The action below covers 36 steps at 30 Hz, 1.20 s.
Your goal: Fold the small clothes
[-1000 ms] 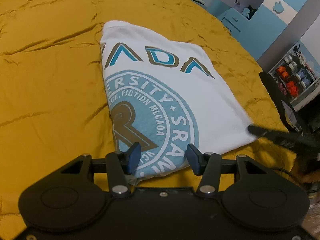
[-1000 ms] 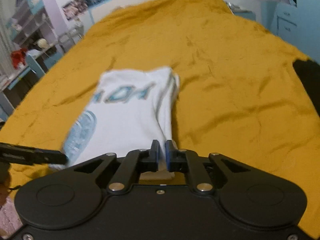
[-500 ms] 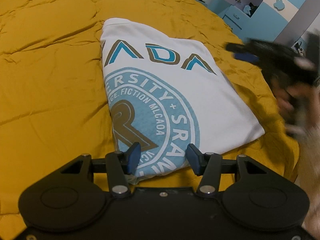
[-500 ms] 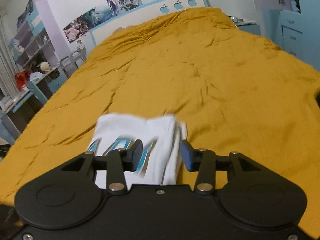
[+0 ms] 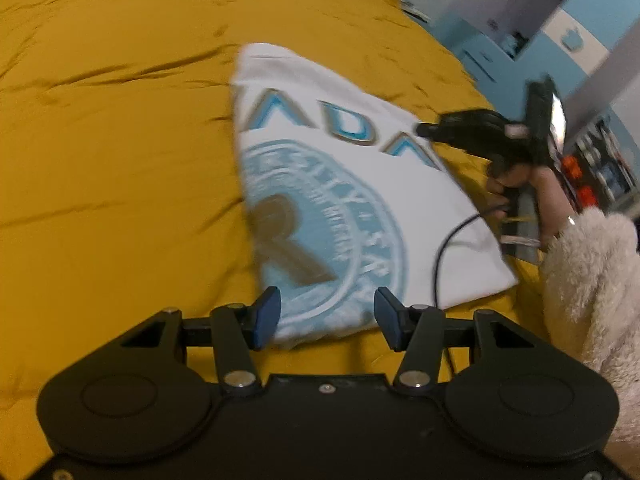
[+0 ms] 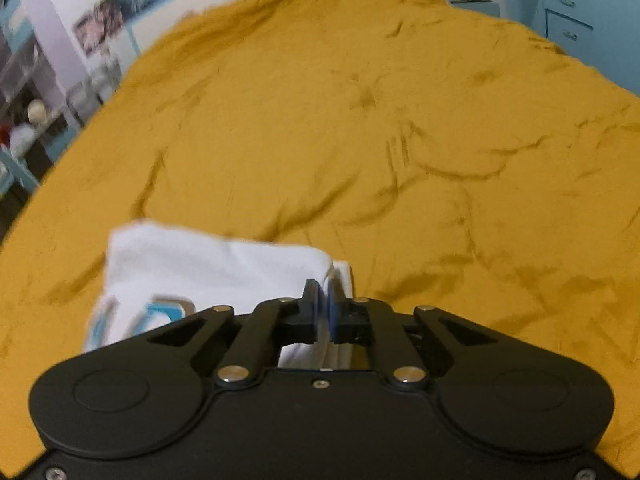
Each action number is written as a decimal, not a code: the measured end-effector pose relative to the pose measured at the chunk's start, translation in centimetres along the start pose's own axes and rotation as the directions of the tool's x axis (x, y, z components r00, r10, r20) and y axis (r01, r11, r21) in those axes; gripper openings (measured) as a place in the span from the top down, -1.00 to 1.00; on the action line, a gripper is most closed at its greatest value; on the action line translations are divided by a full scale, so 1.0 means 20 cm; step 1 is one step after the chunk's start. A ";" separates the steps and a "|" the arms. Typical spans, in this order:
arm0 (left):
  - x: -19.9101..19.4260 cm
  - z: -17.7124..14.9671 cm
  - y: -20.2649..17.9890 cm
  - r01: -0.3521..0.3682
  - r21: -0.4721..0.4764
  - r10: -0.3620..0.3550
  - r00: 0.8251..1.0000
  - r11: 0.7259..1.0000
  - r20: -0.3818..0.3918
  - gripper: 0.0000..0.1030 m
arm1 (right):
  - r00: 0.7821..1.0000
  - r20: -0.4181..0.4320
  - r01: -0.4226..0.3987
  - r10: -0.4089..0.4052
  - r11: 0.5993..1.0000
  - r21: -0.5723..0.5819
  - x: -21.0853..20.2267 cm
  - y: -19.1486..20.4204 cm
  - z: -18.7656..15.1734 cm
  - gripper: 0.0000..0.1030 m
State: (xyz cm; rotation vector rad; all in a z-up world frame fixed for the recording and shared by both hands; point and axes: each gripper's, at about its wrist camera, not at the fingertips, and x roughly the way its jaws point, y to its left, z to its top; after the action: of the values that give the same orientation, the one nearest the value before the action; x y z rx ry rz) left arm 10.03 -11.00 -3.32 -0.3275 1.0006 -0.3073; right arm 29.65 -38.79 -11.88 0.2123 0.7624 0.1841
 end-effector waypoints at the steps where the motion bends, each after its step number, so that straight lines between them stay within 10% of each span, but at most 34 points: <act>1: -0.02 -0.01 0.04 0.004 -0.036 -0.004 1.000 0.999 0.000 -0.06 | 1.000 0.015 -0.008 0.008 1.000 0.008 -0.03 0.00 0.00 0.90; 7: 0.00 -0.07 0.27 0.099 -0.249 -0.108 0.994 0.963 -0.024 0.02 | 0.993 0.098 -0.060 0.063 0.998 -0.036 -0.33 0.03 -0.08 0.74; 17: 0.00 -0.16 0.02 0.011 0.188 -0.019 0.999 0.982 0.041 0.10 | 0.998 0.029 -0.049 0.054 0.990 -0.135 -0.73 -0.02 -0.47 0.48; 24: 0.07 -0.17 0.00 -0.061 0.227 0.052 0.998 0.972 0.046 0.70 | 0.998 -0.038 -0.048 0.045 0.995 -0.089 -0.75 -0.03 -0.61 0.44; 36: -0.02 -0.20 0.04 -0.134 0.149 0.126 0.990 0.980 0.066 0.98 | 0.998 -0.051 -0.033 0.027 0.993 -0.117 -0.75 0.02 -0.66 0.35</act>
State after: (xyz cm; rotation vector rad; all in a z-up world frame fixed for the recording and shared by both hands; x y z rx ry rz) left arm 6.53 -10.57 -5.42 -0.1302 0.9324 -0.2531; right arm 9.73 -40.37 -10.99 0.1077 0.7953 0.2633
